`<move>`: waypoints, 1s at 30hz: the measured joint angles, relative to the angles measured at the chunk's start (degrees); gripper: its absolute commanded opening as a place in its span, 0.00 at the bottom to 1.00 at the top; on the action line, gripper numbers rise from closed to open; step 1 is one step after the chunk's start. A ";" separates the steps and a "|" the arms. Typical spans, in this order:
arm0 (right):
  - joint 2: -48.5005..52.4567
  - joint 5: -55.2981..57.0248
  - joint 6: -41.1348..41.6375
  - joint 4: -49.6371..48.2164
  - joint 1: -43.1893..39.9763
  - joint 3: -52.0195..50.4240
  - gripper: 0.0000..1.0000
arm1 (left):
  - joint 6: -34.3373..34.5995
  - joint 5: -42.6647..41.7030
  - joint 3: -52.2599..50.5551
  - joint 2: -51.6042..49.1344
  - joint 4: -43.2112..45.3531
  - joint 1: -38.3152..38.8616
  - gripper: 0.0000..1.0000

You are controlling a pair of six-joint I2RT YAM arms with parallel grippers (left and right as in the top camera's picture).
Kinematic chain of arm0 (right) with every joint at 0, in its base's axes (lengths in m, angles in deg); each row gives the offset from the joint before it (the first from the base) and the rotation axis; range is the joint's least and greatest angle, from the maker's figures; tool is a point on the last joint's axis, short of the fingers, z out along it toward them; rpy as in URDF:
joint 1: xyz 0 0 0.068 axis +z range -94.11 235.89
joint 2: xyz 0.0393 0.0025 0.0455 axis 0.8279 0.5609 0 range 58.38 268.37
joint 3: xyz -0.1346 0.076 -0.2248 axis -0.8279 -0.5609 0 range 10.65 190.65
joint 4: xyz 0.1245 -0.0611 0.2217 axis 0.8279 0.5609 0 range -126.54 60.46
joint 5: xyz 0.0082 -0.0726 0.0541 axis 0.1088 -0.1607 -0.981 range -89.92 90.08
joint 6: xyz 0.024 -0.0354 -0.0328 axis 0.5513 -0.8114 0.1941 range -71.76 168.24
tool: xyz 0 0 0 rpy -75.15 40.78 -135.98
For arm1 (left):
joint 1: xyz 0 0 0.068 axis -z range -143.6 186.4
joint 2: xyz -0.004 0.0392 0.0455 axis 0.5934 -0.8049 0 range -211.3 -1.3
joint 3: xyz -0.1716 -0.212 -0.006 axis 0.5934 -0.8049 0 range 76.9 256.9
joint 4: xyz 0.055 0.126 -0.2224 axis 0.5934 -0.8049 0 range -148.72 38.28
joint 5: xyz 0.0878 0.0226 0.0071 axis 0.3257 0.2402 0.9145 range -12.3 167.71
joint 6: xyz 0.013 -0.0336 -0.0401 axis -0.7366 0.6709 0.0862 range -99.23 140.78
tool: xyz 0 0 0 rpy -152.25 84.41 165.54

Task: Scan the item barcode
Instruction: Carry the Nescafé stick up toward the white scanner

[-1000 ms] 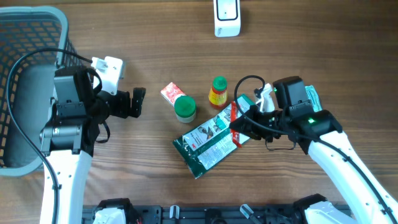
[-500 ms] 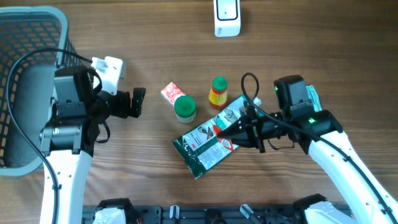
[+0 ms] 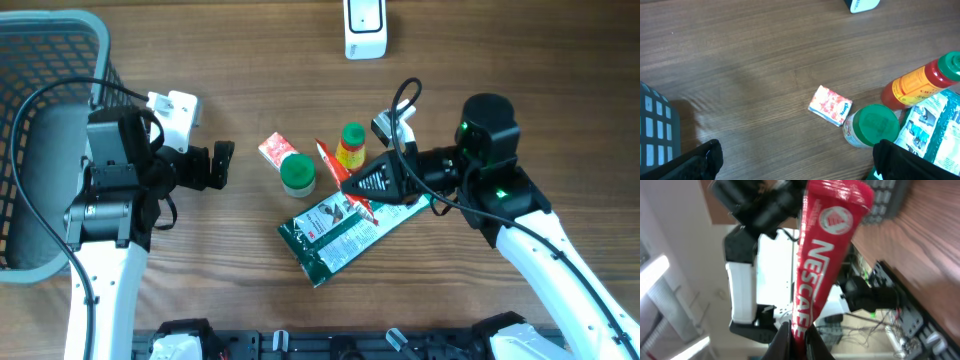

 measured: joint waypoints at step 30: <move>-0.07 -2.60 8.17 -15.02 0.00 0.00 0.05 | 0.00 0.00 0.00 0.00 0.02 0.00 1.00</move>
